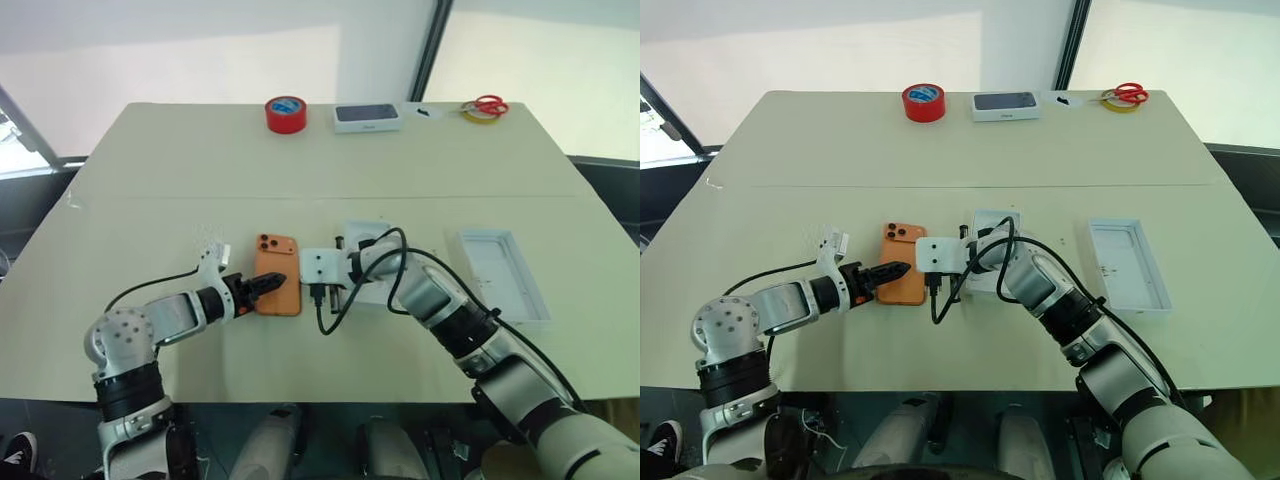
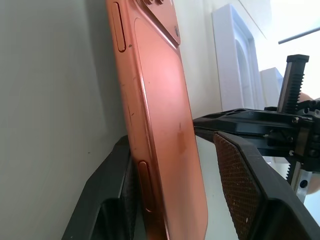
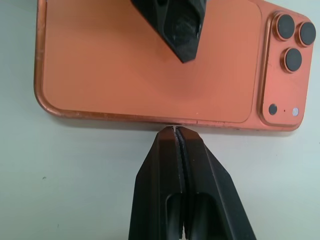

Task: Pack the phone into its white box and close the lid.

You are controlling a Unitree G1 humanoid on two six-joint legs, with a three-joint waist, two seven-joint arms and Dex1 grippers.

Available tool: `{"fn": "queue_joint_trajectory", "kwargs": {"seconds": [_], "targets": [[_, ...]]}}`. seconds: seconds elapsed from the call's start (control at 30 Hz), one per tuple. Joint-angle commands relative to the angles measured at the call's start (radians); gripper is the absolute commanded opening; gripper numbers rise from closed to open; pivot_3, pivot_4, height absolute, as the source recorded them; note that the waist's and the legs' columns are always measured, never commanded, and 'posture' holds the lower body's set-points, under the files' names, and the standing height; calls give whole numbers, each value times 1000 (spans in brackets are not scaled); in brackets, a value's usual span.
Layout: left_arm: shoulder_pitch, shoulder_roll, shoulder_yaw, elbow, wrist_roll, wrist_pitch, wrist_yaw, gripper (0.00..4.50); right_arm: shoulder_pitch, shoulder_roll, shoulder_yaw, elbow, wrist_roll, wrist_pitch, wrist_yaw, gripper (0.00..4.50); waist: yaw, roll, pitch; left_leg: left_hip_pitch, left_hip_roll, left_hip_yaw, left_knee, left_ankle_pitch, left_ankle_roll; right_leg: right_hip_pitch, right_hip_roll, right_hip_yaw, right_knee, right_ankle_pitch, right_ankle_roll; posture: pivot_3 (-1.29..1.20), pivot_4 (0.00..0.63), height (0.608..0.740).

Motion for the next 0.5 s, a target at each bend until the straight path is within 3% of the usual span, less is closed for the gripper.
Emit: {"fn": "queue_joint_trajectory", "kwargs": {"seconds": [0.03, 0.1, 0.33, 0.5], "targets": [[16, 10, -17, 33, 9, -4, -27, 1012, -2, 8, -10, -18, 2, -8, -8, 0, -1, 0, 0, 0, 0, 0, 0, 0, 0, 0, 0, 0, 0, 0, 0, 0, 150, 740], [15, 1, -11, 57, 7, -13, -33, 97, -3, 8, -11, -17, 0, -8, -11, 0, 0, 0, 0, 0, 0, 0, 0, 0, 0, 0, 0, 0, 0, 0, 0, 0, 150, 740], [9, -8, 47, 112, -43, -7, -39, 41, 2, 0, -37, -23, 15, -24, -27, 0, -1, 0, 0, 0, 0, 0, 0, 0, 0, 0, 0, 0, 0, 0, 0, 0, 150, 740], [-1, 3, 101, 122, -126, -1, -68, 41, 17, 18, -199, -107, 242, 79, 49, 0, -4, -1, 1, -1, 0, 0, -1, 0, 0, 0, 0, 0, -1, 0, 0, 0, 150, 740]]}}
